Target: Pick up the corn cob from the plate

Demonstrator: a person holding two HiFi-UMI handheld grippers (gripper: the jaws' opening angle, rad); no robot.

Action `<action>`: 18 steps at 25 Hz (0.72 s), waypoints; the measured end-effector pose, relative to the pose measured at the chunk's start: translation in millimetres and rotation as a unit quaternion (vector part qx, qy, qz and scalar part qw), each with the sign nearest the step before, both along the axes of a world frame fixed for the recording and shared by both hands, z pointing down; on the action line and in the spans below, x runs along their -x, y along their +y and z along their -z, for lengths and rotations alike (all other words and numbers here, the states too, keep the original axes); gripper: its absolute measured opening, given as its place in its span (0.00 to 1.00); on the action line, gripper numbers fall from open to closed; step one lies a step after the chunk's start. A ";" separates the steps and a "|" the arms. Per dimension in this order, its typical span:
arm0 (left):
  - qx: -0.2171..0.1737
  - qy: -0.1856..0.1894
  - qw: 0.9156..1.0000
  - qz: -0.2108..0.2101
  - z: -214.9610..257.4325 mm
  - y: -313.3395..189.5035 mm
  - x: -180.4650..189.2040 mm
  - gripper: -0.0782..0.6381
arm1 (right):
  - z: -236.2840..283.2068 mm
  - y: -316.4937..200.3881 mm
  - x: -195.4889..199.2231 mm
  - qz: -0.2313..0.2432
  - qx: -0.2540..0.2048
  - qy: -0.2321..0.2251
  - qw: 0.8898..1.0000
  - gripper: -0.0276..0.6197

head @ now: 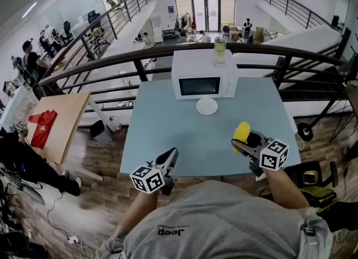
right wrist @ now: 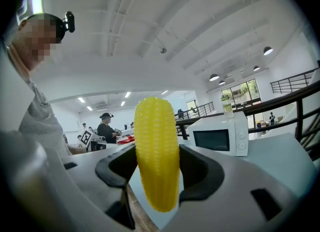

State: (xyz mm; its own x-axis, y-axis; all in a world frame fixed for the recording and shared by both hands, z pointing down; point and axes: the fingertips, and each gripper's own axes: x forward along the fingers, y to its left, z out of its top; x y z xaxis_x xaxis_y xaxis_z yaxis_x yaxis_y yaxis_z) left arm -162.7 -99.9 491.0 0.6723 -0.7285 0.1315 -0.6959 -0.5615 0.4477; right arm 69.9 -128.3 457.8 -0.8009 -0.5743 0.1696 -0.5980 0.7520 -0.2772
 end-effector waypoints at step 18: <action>0.000 0.003 1.000 0.002 0.3 1.1 -0.6 0.13 | -3.8 0.7 -1.9 -0.007 -0.007 0.012 1.000 0.45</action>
